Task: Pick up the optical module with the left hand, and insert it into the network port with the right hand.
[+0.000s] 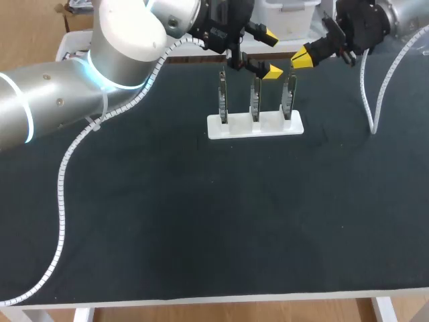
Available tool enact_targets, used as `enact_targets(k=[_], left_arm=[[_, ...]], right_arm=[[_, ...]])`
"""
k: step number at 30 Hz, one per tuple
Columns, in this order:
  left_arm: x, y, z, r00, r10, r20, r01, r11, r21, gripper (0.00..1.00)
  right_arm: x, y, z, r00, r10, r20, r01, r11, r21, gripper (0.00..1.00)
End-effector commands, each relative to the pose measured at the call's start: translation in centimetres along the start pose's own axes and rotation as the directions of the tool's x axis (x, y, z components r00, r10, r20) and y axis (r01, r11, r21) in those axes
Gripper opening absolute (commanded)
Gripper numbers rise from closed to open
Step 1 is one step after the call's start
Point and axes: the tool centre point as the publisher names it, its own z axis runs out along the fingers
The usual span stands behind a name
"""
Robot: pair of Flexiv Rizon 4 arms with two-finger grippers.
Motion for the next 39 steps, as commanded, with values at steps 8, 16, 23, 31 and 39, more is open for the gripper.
enact_targets(k=[8,16,23,31,39], left_arm=[[0.0,0.1,0.0,1.0,-0.001,-0.004,0.001,1.0,0.002,1.0],[0.0,0.1,0.0,1.0,-0.001,-0.004,0.001,1.0,0.002,1.0],[0.0,0.1,0.0,1.0,-0.001,-0.004,0.001,1.0,0.002,1.0],[0.0,0.1,0.0,1.0,-0.001,-0.004,0.001,1.0,0.002,1.0],[0.0,0.1,0.0,1.0,-0.001,-0.004,0.001,1.0,0.002,1.0]], right_arm=[[0.1,-1.0,-0.2,1.0,-0.001,0.0,0.001,1.0,-0.013,0.0],[0.3,-1.5,-0.2,1.0,0.005,-0.006,-0.005,1.0,-0.008,0.0],[1.2,-1.5,0.4,1.0,0.03,-0.005,-0.03,0.999,-0.02,0.0],[1.4,-1.8,0.4,0.999,0.035,0.0,-0.035,0.999,-0.019,0.0],[0.4,-1.9,0.1,1.0,0.003,0.007,-0.003,1.0,-0.019,0.0]])
